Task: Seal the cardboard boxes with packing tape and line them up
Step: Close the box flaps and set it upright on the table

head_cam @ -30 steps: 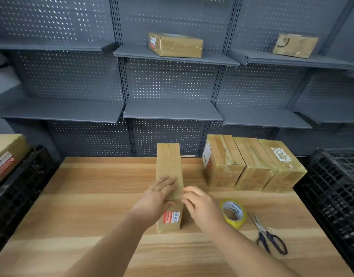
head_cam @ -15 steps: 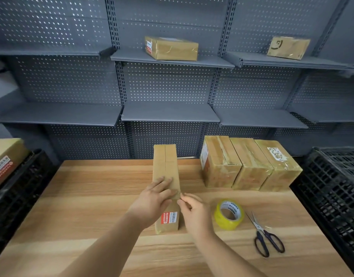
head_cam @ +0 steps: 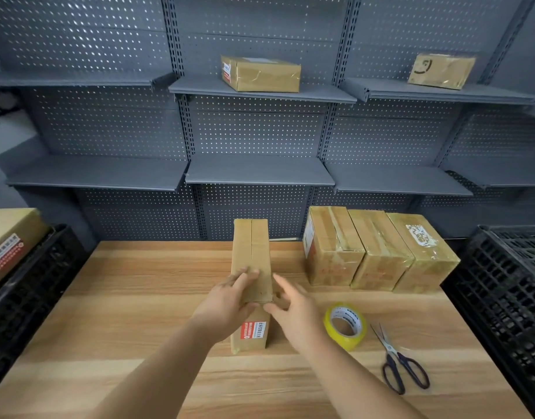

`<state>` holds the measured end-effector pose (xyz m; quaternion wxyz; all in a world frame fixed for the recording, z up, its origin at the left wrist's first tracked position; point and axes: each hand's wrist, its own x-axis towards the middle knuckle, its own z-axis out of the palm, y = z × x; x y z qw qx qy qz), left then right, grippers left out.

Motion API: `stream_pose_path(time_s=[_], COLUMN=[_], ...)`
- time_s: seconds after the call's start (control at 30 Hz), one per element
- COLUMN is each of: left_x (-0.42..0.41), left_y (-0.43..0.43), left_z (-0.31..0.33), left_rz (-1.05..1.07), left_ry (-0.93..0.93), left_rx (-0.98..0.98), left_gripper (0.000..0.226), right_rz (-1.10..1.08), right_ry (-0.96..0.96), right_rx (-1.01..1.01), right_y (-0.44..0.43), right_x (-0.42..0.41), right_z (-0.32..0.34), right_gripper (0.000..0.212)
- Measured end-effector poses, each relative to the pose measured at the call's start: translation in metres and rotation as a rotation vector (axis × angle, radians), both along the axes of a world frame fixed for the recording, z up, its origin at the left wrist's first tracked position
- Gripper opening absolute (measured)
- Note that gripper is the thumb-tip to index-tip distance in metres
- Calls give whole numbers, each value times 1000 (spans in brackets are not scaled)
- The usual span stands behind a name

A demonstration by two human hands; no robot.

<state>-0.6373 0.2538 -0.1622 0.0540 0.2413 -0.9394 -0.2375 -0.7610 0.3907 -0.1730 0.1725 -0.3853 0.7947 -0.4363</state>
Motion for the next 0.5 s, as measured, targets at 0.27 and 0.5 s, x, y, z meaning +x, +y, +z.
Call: stream_pose_path(time_s=[0.27,0.5], left_x=[1,-1], left_y=[-3,-4], left_z=[1,-13], left_rz=[-13,-129], left_ry=[13,195], left_rx=[-10,-128], left_gripper=[61,22], right_rz=[105,-12], right_ry=[737,514], right_rx=[54,-161], right_y=[-10,-1], right_x=[6,4], right_z=[-19,-36], right_gripper=[24,11])
